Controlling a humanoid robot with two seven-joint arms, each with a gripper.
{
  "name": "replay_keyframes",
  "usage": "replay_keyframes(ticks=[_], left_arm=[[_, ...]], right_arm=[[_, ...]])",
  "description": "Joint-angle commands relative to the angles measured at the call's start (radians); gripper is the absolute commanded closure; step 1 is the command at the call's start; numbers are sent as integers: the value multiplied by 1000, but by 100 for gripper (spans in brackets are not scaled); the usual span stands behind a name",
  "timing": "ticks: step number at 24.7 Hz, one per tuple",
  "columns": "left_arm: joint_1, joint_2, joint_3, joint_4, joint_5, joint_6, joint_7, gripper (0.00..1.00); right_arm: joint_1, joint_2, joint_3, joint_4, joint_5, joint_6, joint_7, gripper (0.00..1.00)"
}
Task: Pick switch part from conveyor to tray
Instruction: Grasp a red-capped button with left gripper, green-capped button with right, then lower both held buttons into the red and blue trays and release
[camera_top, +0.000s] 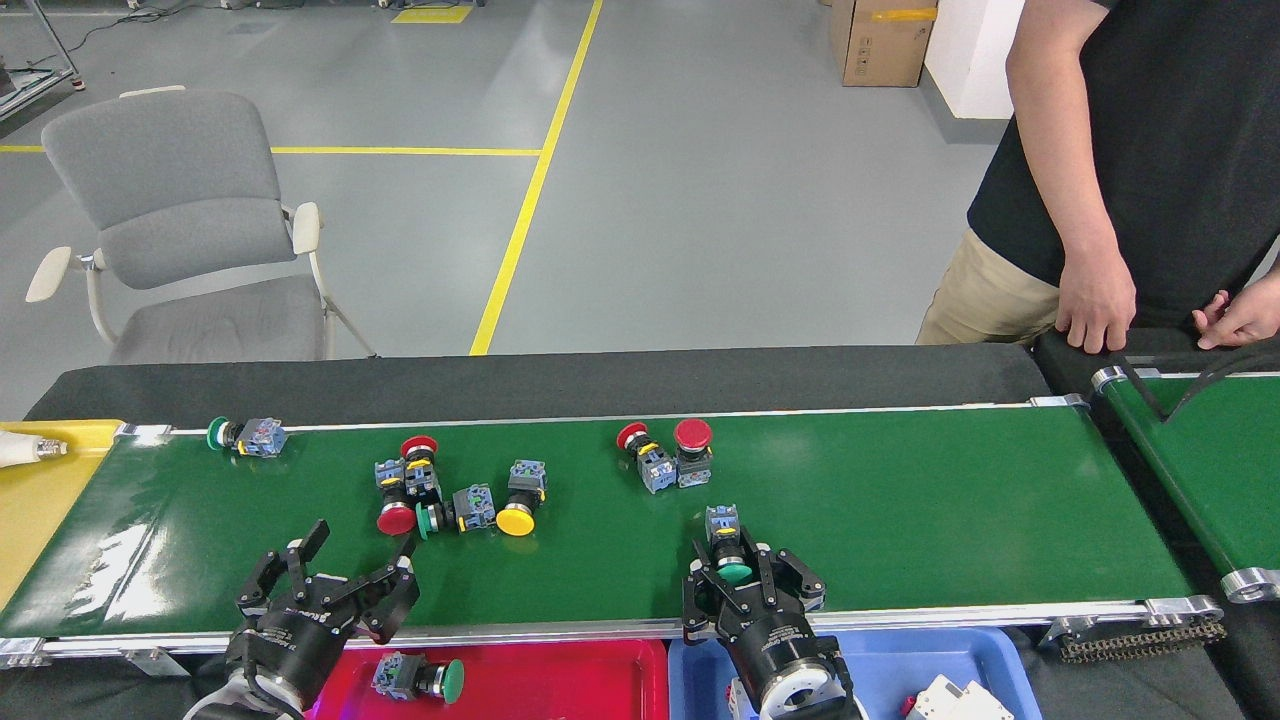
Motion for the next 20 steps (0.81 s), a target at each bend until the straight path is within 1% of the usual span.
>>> replay_keyframes(ticks=[1, 3, 5, 6, 7, 8, 9, 10, 13, 15, 17, 19, 20], left_arm=[[-32, 19, 1, 22, -2, 23, 3, 0], [-45, 39, 1, 51, -1, 38, 5, 0], [-52, 55, 1, 72, -1, 55, 6, 0], [-55, 59, 2, 80, -1, 58, 6, 0], [-58, 61, 2, 86, -1, 60, 6, 0], [-63, 61, 2, 91, -1, 60, 6, 0], [-69, 61, 2, 98, -1, 61, 6, 0], [-78, 59, 2, 106, -1, 61, 6, 0], [-115, 59, 2, 141, -1, 64, 6, 0], [-135, 62, 2, 161, -1, 83, 6, 0], [-146, 79, 2, 184, -1, 115, 8, 0], [-146, 92, 4, 207, 1, 126, 8, 2], [-144, 95, 8, 213, 2, 127, 8, 4]], right_arm=[[-13, 1, 21, -17, 1, -36, -3, 95], [-13, -7, 72, -40, 1, -82, -6, 95], [-10, -33, 144, -86, 1, -195, -6, 94], [-4, -43, 176, -103, 1, -244, -6, 91], [-4, -49, 200, -111, 1, -278, -6, 85], [-5, -54, 227, -117, 1, -314, -6, 64], [-10, -54, 251, -117, 1, -330, -4, 26], [-12, -51, 273, -114, 3, -341, -3, 0], [-15, -54, 317, -114, 3, -347, -4, 1], [-15, -54, 315, -114, 1, -349, -4, 1], [-10, -49, 306, -126, -5, -346, -12, 1], [2, -56, 248, -172, -13, -332, -38, 1], [18, -63, 170, -195, -14, -327, -59, 1]])
